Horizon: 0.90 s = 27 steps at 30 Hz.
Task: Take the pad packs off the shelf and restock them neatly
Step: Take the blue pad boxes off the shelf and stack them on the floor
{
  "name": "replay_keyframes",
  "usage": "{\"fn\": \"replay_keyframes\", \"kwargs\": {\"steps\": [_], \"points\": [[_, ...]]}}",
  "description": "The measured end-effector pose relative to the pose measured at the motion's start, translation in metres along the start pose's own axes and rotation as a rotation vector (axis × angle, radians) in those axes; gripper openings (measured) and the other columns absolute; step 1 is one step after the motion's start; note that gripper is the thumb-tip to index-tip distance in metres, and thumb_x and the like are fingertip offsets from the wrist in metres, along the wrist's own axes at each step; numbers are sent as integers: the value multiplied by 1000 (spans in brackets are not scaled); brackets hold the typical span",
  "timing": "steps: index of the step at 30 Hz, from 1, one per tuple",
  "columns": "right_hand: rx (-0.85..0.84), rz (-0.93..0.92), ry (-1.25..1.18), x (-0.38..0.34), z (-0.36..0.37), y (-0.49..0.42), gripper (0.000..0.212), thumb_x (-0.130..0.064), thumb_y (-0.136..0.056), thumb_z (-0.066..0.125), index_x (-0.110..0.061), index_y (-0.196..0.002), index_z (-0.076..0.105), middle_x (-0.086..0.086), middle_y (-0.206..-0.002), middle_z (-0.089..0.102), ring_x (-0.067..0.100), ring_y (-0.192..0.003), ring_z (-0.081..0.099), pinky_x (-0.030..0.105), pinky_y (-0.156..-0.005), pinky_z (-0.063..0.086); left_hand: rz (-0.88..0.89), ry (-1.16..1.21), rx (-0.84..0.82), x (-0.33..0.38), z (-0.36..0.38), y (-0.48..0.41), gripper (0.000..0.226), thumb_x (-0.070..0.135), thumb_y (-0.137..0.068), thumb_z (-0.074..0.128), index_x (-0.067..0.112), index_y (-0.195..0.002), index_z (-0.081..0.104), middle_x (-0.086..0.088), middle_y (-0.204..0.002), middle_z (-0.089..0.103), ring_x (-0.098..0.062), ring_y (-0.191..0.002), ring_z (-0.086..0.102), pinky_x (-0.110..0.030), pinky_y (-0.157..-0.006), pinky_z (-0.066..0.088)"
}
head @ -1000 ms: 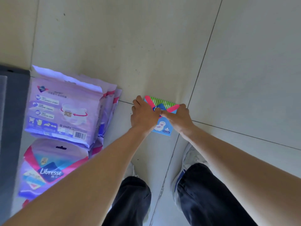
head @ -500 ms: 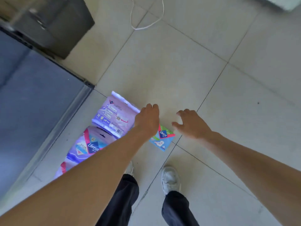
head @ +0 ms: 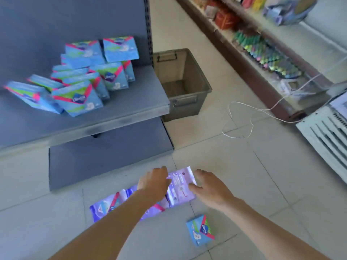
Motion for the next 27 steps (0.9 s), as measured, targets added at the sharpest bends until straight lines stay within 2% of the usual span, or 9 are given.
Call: {"fn": "replay_keyframes", "kwargs": {"steps": [1,4,6,9,14,17,22,27], "points": [[4,-10,-13,-23,2,-4,26,-33,-90,49,-8,-100,50,7,-101,58,28,-98,54,33,-76,41,-21,17,30,-25,-17,6,28,31,-97,42,16,-117,52,-8,-122,60,-32,-111,57,-36,-87,46],[24,-42,-49,-94,15,-16,22,-31,-89,49,-9,-93,48,3,-88,59,28,-85,56,32,-69,43,-102,82,93,-104,-54,23,29,33,-98,39,14,-113,55,-11,-115,64,-34,-104,61,-38,-84,50],[47,-65,-81,-139,24,-18,27,-29,-90,50,-9,-107,53,6,-99,65,27,-93,61,33,-79,49,-147,114,133,-154,-72,36,27,32,-98,38,14,-108,55,-9,-107,66,-31,-93,63,-35,-77,50],[83,-87,-112,-198,36,-14,36,-28,-92,50,-14,-125,53,5,-108,66,20,-103,61,30,-88,48,-190,133,185,-224,-93,59,24,34,-98,39,15,-102,52,-5,-101,65,-23,-80,59,-29,-65,42],[126,-150,-99,-271,47,-17,38,-32,-92,51,-18,-127,51,0,-111,65,14,-100,62,27,-84,50,-257,150,245,-318,-128,74,21,37,-96,40,18,-92,47,-9,-103,66,-33,-91,60,-31,-68,41],[152,-159,-103,-298,46,-29,37,-31,-90,53,-19,-124,53,0,-111,64,15,-100,61,28,-85,49,-280,183,269,-349,-149,65,21,37,-95,42,17,-92,48,-9,-98,63,-34,-89,58,-32,-68,41],[122,-170,-60,-324,46,-74,38,-30,-88,55,-20,-125,51,0,-116,59,17,-109,56,31,-89,47,-270,286,357,-374,-184,38,21,36,-92,49,19,-103,56,-8,-105,67,-34,-95,61,-35,-76,50],[213,-143,-75,-340,18,-120,35,-24,-88,60,-13,-121,54,3,-114,60,20,-111,55,30,-87,47,-300,309,356,-393,-212,1,26,35,-90,54,21,-112,55,-6,-113,66,-32,-102,60,-33,-79,47]]}}
Point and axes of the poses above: each hand's wrist, its own y-axis away from the middle knuckle, its own z-axis out of the palm, x = y × z, the point moved 10 cm from there along -y, towards the middle knuckle
